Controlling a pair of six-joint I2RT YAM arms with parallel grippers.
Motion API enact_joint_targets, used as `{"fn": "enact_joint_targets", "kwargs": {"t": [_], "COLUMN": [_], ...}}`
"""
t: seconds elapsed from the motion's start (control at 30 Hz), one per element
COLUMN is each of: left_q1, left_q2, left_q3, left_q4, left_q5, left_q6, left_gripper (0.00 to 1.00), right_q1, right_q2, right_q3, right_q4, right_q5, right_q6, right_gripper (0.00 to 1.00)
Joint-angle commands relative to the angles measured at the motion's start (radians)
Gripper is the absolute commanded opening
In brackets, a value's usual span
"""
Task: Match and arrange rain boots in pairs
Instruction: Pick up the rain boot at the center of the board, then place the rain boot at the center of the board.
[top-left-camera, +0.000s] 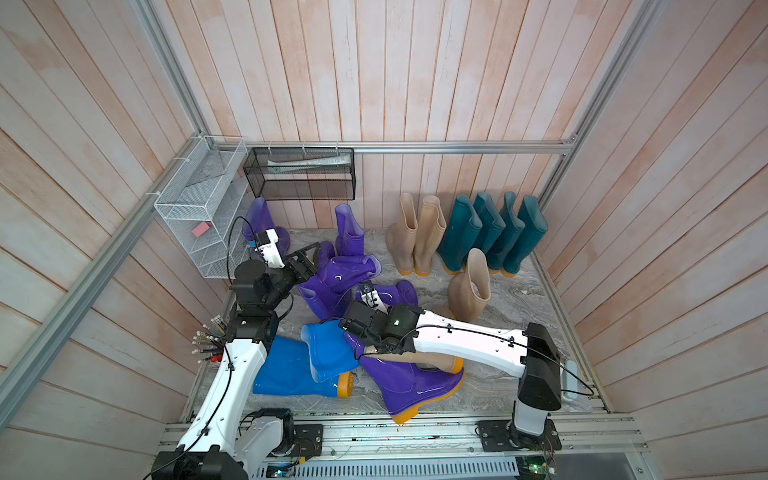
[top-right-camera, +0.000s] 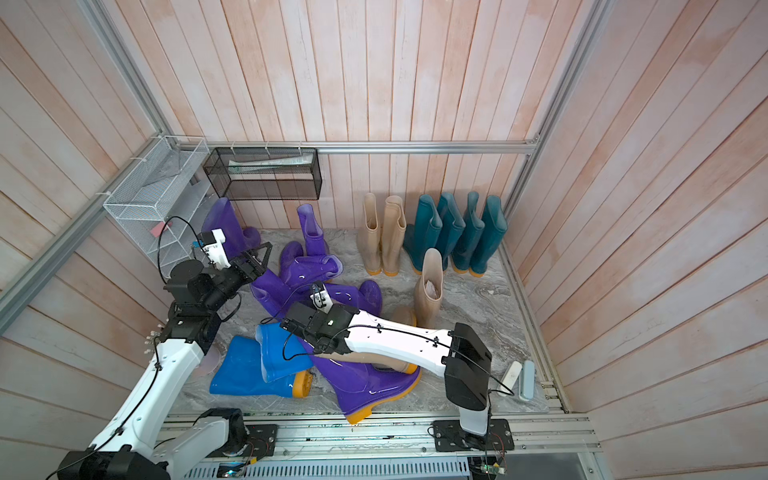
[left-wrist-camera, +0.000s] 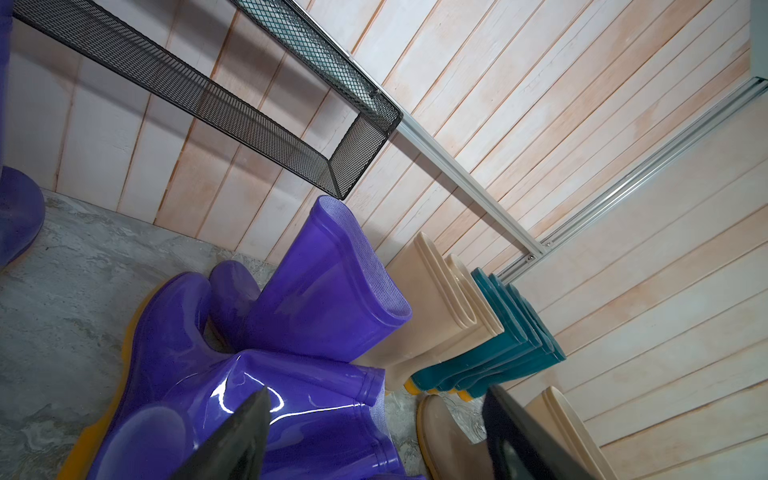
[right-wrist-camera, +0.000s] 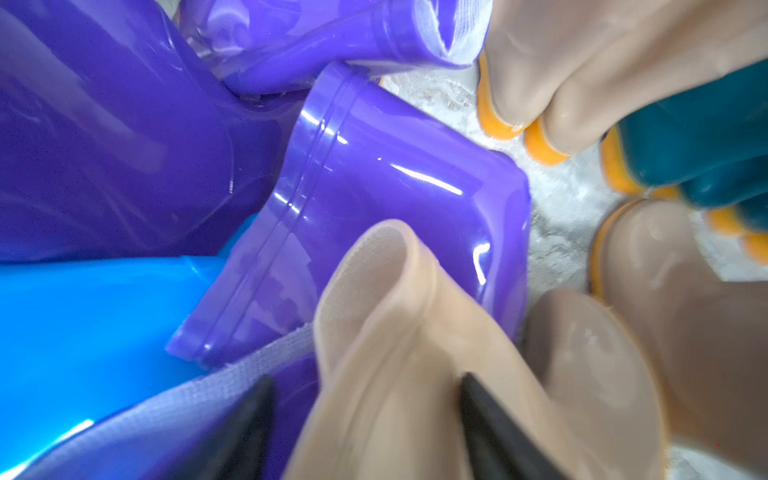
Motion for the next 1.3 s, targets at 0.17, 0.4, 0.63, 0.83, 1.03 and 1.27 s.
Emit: {"fn": "enact_joint_targets", "kwargs": {"t": [0.17, 0.4, 0.63, 0.83, 1.03, 1.27], "left_q1": [0.006, 0.01, 0.009, 0.009, 0.009, 0.01], "left_q2": [-0.013, -0.009, -0.001, 0.006, 0.012, 0.016], "left_q3": [0.018, 0.012, 0.003, 0.002, -0.002, -0.006], "left_q4": [0.01, 0.029, 0.06, 0.077, 0.088, 0.096], "left_q5": [0.008, 0.032, 0.07, 0.094, 0.105, 0.112], "left_q6": [0.017, 0.014, 0.005, 0.005, 0.006, 0.005], "left_gripper": [0.83, 0.82, 0.82, 0.82, 0.82, 0.82], "right_q1": [-0.026, -0.025, -0.027, -0.032, -0.045, -0.186], "right_q2": [-0.116, -0.278, -0.486, -0.548, -0.519, -0.507], "right_q3": [-0.07, -0.081, -0.057, 0.079, 0.307, 0.443], "right_q4": [0.039, -0.01, -0.083, -0.091, -0.054, 0.097], "right_q5": [-0.036, 0.014, 0.092, 0.14, 0.221, 0.228], "right_q6": [-0.016, -0.059, -0.102, -0.229, -0.412, -0.653], "right_gripper": [0.0, 0.0, 0.0, 0.0, 0.0, 0.0]}}
